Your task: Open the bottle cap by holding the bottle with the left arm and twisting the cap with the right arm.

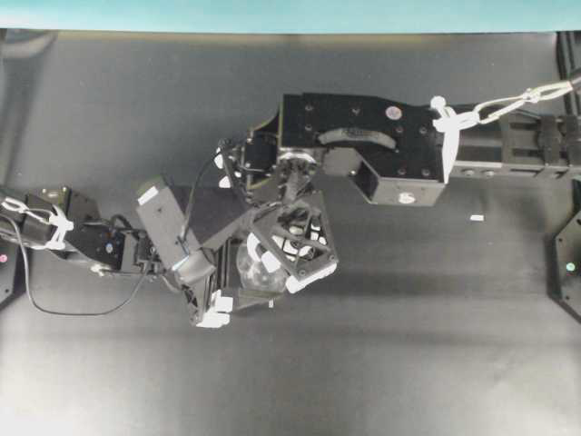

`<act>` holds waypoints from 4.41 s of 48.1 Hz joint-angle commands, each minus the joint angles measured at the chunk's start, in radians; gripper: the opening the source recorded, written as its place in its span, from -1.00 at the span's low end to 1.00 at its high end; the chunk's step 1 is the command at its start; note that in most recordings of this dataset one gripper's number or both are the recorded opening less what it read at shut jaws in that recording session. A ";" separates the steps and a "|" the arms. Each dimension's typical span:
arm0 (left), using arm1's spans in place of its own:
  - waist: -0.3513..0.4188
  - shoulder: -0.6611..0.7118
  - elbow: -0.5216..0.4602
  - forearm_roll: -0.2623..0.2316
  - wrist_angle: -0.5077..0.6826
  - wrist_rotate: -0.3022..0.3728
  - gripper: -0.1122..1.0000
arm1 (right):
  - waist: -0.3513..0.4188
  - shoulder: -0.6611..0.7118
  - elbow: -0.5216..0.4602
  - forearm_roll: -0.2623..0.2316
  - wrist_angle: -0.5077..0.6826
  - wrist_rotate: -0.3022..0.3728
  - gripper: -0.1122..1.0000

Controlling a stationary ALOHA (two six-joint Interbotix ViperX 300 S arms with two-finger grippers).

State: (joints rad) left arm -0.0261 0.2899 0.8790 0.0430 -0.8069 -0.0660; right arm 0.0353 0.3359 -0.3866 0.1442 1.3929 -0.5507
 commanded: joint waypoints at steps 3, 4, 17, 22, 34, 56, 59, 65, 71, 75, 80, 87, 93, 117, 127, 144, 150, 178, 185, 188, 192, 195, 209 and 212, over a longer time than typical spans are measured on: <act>-0.003 -0.005 -0.005 0.003 -0.005 0.000 0.69 | 0.009 -0.029 0.008 -0.008 -0.031 0.046 0.56; -0.003 -0.003 -0.005 0.003 -0.005 0.000 0.69 | 0.009 -0.034 0.009 -0.011 -0.035 0.054 0.59; -0.003 -0.005 -0.005 0.003 -0.003 0.000 0.69 | 0.011 -0.115 -0.003 -0.015 -0.034 0.236 0.60; -0.005 -0.005 -0.005 0.003 -0.003 -0.006 0.69 | 0.009 -0.133 -0.040 -0.015 -0.029 0.394 0.60; -0.005 -0.003 -0.005 0.003 -0.003 -0.011 0.69 | -0.018 -0.077 -0.206 -0.017 0.126 0.934 0.60; -0.006 -0.006 -0.005 0.003 -0.005 -0.012 0.69 | 0.011 0.046 -0.288 -0.018 0.230 1.150 0.60; -0.006 -0.006 -0.003 0.003 -0.003 -0.012 0.69 | 0.011 0.054 -0.273 -0.018 0.225 1.157 0.60; -0.006 -0.005 -0.003 0.003 -0.005 -0.012 0.69 | 0.011 0.061 -0.225 -0.018 0.196 1.150 0.60; -0.006 -0.005 -0.003 0.003 -0.003 -0.012 0.69 | 0.009 0.055 -0.175 -0.018 0.152 1.149 0.60; -0.006 -0.006 -0.003 0.003 0.006 -0.012 0.69 | 0.009 0.051 -0.147 -0.018 0.126 1.150 0.60; -0.006 -0.006 -0.003 0.003 0.014 -0.012 0.69 | 0.011 0.048 -0.117 -0.018 0.109 1.150 0.59; -0.006 -0.006 -0.006 0.003 0.014 -0.012 0.69 | 0.009 0.046 -0.094 -0.018 0.094 1.147 0.58; -0.006 -0.005 -0.009 0.003 0.014 -0.012 0.69 | 0.008 0.046 -0.087 -0.021 0.077 1.147 0.54; -0.006 -0.005 -0.009 0.003 0.014 -0.012 0.69 | 0.008 0.044 -0.075 -0.025 0.066 1.088 -0.12; -0.006 -0.005 -0.008 0.003 0.014 -0.012 0.69 | 0.005 0.046 -0.080 -0.025 0.067 0.899 -0.12; -0.006 -0.006 -0.006 0.003 0.014 -0.011 0.69 | -0.003 0.049 -0.089 -0.025 0.097 0.488 -0.12; -0.006 -0.005 -0.006 0.003 0.014 -0.006 0.69 | 0.000 0.049 -0.094 -0.025 0.091 0.368 -0.12; -0.014 -0.015 -0.006 0.003 0.014 -0.006 0.69 | -0.009 0.044 -0.094 -0.025 0.028 -0.186 -0.12; -0.018 -0.017 -0.009 0.003 0.014 -0.006 0.69 | -0.012 0.037 -0.101 -0.025 0.034 -0.314 -0.12; -0.018 -0.018 -0.008 0.003 0.014 -0.006 0.69 | -0.012 0.032 -0.106 -0.023 0.044 -0.365 -0.12; -0.018 -0.021 -0.009 0.003 0.014 -0.005 0.69 | -0.011 0.029 -0.114 -0.020 0.061 -0.433 -0.12; -0.018 -0.025 -0.009 0.003 0.014 -0.003 0.69 | -0.006 0.029 -0.118 -0.020 0.077 -0.480 -0.12; -0.018 -0.026 -0.002 0.003 0.017 0.000 0.69 | 0.011 0.031 -0.120 -0.020 0.092 -0.568 -0.12; -0.018 -0.026 -0.003 0.003 0.026 0.002 0.69 | 0.011 0.029 -0.118 -0.020 0.092 -0.568 -0.12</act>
State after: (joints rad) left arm -0.0383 0.2730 0.8805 0.0430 -0.7869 -0.0675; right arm 0.0368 0.3820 -0.4893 0.1212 1.4864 -1.1060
